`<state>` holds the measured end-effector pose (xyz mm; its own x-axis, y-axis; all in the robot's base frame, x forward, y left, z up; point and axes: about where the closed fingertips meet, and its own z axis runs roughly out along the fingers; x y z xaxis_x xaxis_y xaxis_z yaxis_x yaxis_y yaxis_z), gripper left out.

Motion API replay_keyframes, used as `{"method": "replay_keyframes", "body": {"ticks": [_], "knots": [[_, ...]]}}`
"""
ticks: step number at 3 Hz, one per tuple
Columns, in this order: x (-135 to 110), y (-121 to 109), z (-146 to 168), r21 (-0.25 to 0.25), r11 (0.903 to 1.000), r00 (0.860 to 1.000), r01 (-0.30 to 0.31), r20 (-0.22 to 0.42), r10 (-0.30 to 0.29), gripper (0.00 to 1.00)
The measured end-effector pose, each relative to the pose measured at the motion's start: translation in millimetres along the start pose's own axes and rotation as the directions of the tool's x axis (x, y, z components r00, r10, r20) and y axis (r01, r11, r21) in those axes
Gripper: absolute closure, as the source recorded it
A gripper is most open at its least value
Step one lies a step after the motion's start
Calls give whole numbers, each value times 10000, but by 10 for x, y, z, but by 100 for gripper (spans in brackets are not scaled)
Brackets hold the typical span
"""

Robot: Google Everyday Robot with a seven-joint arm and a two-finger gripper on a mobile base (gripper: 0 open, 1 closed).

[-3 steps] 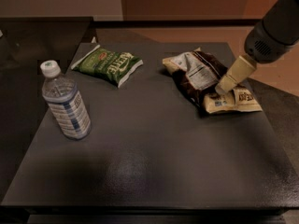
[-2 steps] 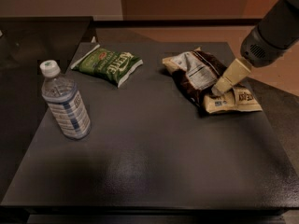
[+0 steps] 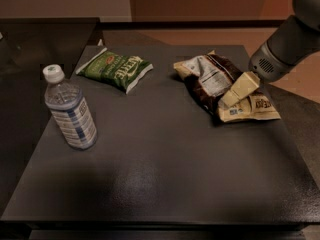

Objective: Move brown chip bag near blue plastic bottle

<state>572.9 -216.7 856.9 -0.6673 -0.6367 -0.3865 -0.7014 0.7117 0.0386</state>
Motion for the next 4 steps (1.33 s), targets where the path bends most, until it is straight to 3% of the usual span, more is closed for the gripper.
{"method": "replay_keyframes", "body": {"ticks": [1, 2, 4], "knots": [[-20, 93, 120, -537, 9986, 10000, -15, 63, 18, 0], [-73, 208, 159, -1001, 9948, 9998, 161, 169, -144, 18], [-190, 418, 35, -1384, 9877, 9960, 722, 629, -640, 65]]}}
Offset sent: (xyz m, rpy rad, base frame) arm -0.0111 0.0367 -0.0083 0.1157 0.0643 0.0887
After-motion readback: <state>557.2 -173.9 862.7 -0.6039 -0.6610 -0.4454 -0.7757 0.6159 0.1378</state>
